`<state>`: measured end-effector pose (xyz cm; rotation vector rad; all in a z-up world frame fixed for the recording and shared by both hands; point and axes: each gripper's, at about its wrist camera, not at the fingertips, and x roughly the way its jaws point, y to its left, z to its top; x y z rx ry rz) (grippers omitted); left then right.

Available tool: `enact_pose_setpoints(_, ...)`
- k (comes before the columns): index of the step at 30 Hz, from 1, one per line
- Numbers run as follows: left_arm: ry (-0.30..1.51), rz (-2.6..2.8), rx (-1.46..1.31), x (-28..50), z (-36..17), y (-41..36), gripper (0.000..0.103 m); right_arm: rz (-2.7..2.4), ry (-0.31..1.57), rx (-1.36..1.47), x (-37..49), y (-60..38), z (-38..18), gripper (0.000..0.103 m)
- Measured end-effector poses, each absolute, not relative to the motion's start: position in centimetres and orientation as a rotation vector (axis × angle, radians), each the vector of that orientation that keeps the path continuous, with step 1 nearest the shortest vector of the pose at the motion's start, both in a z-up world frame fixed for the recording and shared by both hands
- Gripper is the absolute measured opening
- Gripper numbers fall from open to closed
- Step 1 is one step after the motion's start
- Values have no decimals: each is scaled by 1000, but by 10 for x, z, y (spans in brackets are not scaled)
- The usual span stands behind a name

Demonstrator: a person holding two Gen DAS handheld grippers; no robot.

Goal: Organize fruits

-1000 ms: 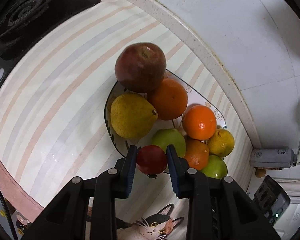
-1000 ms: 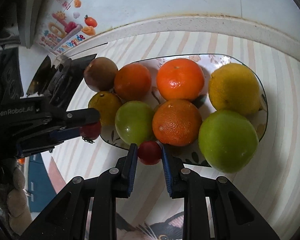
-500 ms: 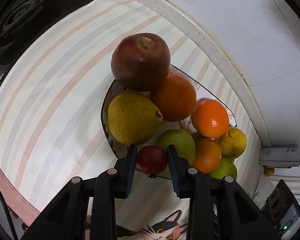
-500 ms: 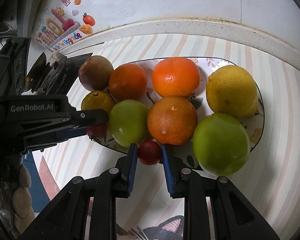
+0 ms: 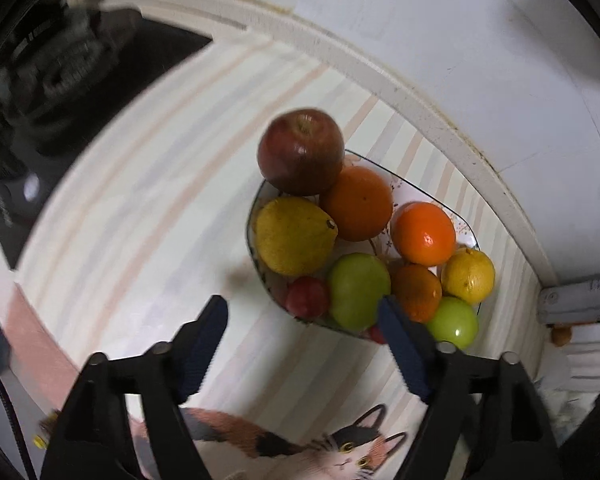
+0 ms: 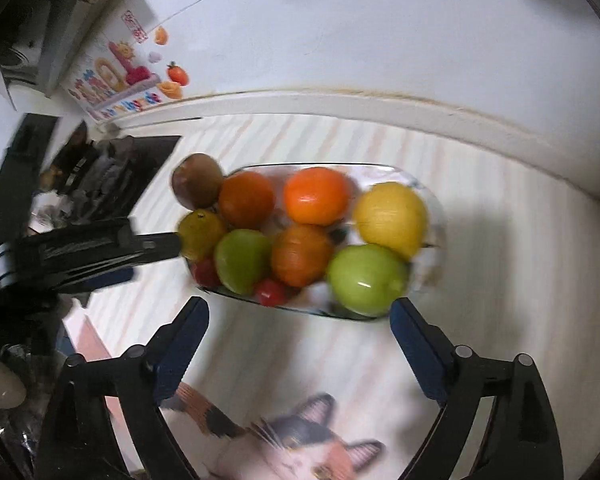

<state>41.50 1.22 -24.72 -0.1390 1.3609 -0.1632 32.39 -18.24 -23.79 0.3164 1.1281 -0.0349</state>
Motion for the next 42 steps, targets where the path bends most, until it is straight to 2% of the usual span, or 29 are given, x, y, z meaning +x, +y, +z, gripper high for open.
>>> enact_pose_setpoints(2,1332,-152,-79,403,-235,11,84,-73,1147,275,316,-189,-229,96)
enact_pose_setpoints(4,1294,-127,-12,388,-224,9,96,-88,1141,257,307,-197,-221,97)
enact_pose_setpoints(5,1279,-113,16,381,-220,9,96,-94,1140,248,303,-201,-218,97)
enact_pose_setpoints(18,1120,-23,23,291,-153,4,97,-59,1058,206,239,-228,-154,97)
enact_pose_setpoints(42,838,-33,46,107,-18,-23,97,35,845,118,64,-238,16,98)
